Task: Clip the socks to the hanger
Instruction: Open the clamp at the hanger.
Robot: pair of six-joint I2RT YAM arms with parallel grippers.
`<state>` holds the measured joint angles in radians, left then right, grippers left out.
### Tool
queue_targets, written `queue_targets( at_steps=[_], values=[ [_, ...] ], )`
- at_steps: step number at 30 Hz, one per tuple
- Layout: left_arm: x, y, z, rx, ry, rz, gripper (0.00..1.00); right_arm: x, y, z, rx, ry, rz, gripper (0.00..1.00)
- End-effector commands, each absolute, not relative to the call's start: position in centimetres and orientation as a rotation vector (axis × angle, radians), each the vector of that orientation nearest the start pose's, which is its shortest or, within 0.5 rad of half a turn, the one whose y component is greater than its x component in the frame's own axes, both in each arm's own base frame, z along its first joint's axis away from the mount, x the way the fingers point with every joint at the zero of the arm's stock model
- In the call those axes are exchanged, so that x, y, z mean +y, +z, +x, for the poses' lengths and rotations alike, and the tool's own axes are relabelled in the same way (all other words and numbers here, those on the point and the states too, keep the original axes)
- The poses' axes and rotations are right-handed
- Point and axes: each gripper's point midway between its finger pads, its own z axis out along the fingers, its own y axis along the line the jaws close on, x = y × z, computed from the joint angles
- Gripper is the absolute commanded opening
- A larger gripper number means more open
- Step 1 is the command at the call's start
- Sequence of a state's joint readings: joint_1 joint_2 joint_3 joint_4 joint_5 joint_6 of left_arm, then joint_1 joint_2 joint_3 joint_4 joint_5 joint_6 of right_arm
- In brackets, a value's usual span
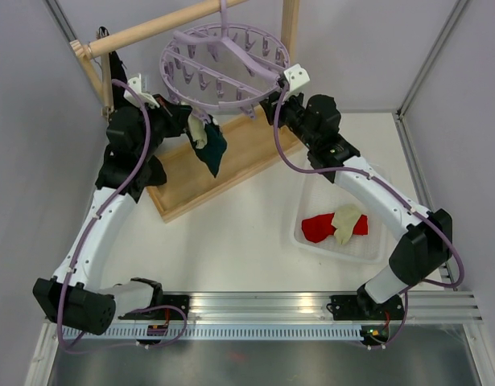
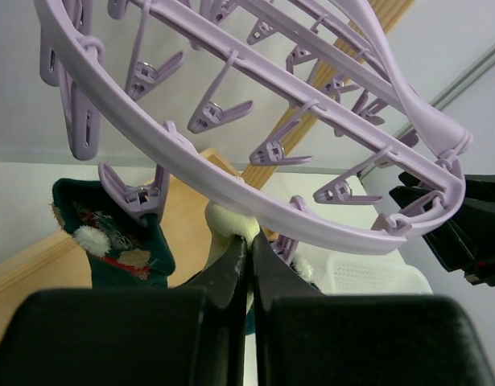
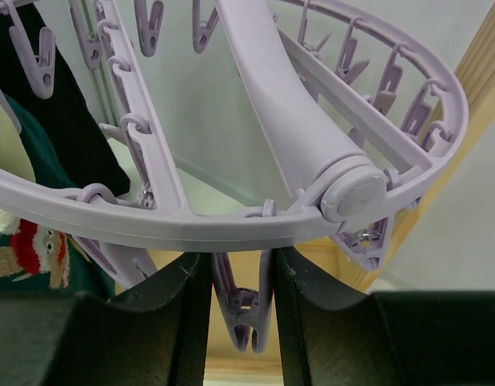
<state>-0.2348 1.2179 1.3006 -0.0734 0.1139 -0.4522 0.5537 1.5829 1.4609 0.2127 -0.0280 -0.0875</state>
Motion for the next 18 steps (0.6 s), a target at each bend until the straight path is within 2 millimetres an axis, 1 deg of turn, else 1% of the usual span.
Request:
queue_targets(
  at_steps=[1,2,3,5,6,10,12,13,14,18],
  values=[
    [-14.0,41.6,37.3,1.569,-0.713,-0.057,0.03,28.4,41.9,42.3,1.388,0.489,-0.471,0.22],
    [-14.2,40.9,37.1,1.583,-0.723,-0.057,0.03,28.5,42.0,42.2,1.391,0.499,-0.467,0.22],
    [-14.3,40.8,36.6,1.588,-0.733,-0.047,0.02,28.6,41.8,41.9,1.405,0.509,-0.469,0.22],
    [-14.6,40.0,36.1,1.613,-0.748,-0.027,0.02,28.7,42.3,41.4,1.417,0.544,-0.447,0.21],
    [-14.6,39.8,35.9,1.618,-0.749,-0.024,0.02,28.9,42.1,41.2,1.435,0.561,-0.440,0.21],
    [-14.8,38.9,34.3,1.652,-0.766,0.009,0.02,28.9,42.2,40.6,1.464,0.599,-0.415,0.20],
    [-14.9,38.8,33.7,1.664,-0.765,0.027,0.02,28.9,42.2,40.3,1.478,0.614,-0.405,0.18],
    [-14.7,39.1,33.1,1.654,-0.763,0.034,0.02,28.8,42.4,40.0,1.482,0.631,-0.392,0.18],
    [-14.6,38.7,32.8,1.667,-0.757,0.037,0.02,28.8,42.5,39.8,1.482,0.640,-0.391,0.18],
    [-14.5,38.6,31.3,1.681,-0.753,0.068,0.02,28.9,42.8,39.1,1.494,0.675,-0.380,0.17]
  ],
)
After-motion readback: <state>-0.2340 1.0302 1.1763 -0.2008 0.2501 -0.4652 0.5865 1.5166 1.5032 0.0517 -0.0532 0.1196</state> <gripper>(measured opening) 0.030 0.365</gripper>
